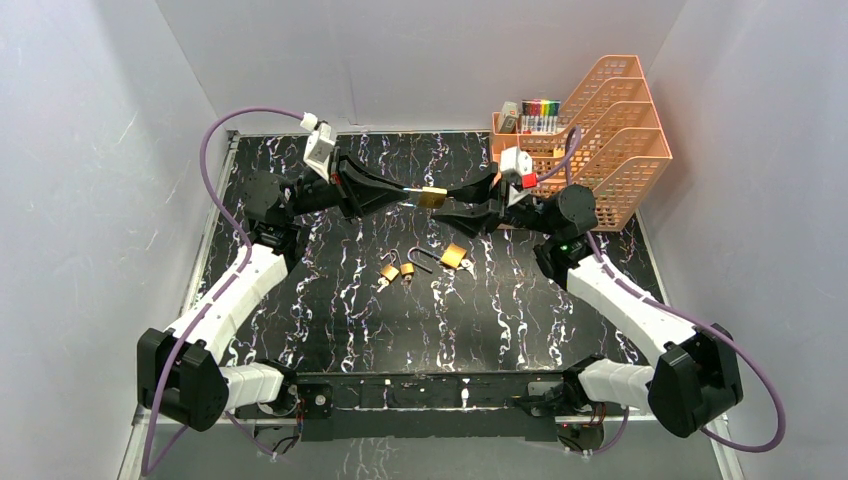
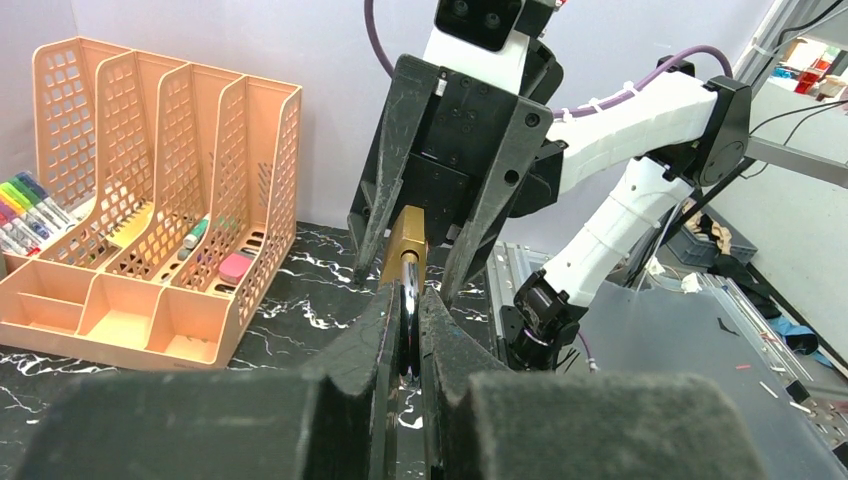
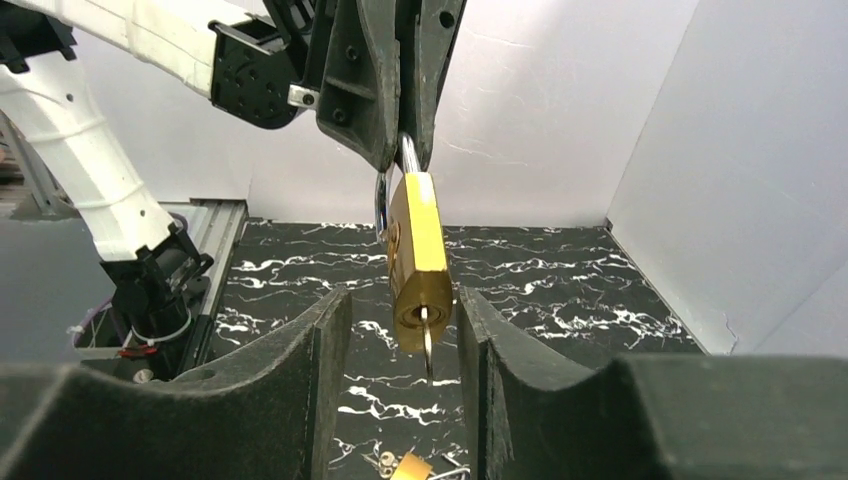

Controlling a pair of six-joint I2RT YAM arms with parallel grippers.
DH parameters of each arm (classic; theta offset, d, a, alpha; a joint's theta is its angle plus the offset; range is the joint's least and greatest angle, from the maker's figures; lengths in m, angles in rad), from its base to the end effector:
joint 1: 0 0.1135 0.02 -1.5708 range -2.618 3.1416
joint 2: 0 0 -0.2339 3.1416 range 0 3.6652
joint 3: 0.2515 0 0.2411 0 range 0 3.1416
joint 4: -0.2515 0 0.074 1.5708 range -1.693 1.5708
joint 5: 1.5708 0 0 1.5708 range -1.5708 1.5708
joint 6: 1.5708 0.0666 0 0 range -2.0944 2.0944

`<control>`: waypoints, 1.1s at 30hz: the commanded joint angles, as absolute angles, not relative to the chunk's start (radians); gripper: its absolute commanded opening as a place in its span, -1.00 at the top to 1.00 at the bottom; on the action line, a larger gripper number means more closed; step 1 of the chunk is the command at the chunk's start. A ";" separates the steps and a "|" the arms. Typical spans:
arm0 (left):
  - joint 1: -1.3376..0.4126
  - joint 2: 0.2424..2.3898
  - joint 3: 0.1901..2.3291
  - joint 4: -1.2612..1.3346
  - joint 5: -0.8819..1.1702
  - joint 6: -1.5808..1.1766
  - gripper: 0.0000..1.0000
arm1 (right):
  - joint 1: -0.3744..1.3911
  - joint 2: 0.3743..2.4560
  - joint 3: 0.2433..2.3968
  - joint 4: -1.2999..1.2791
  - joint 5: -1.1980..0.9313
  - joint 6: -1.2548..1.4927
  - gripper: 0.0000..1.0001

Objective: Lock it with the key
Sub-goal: Lock the lock.

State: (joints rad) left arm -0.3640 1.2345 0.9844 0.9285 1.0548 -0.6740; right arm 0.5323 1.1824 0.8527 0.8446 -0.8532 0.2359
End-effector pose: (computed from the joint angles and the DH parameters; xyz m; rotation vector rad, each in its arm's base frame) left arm 0.2290 -0.1492 0.4017 0.9181 1.0297 -1.3507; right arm 0.2109 0.1824 0.3692 -0.9566 0.9102 1.1081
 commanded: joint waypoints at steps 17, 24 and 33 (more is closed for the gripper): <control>-0.355 1.195 1.029 0.870 1.115 -0.624 -0.97 | 0.426 1.263 1.107 0.770 -1.155 0.412 1.00; -0.345 1.214 1.094 0.766 1.400 -0.631 -0.60 | 0.367 1.347 1.175 0.930 -1.405 0.645 1.00; -0.367 1.251 1.093 0.842 1.432 -0.689 -0.46 | 0.404 1.476 1.229 1.306 -1.418 0.972 1.00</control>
State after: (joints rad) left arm -0.3616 1.2500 1.0618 0.8049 1.3847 -0.6779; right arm 0.3848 1.4668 1.1484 1.0586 -1.4219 0.8076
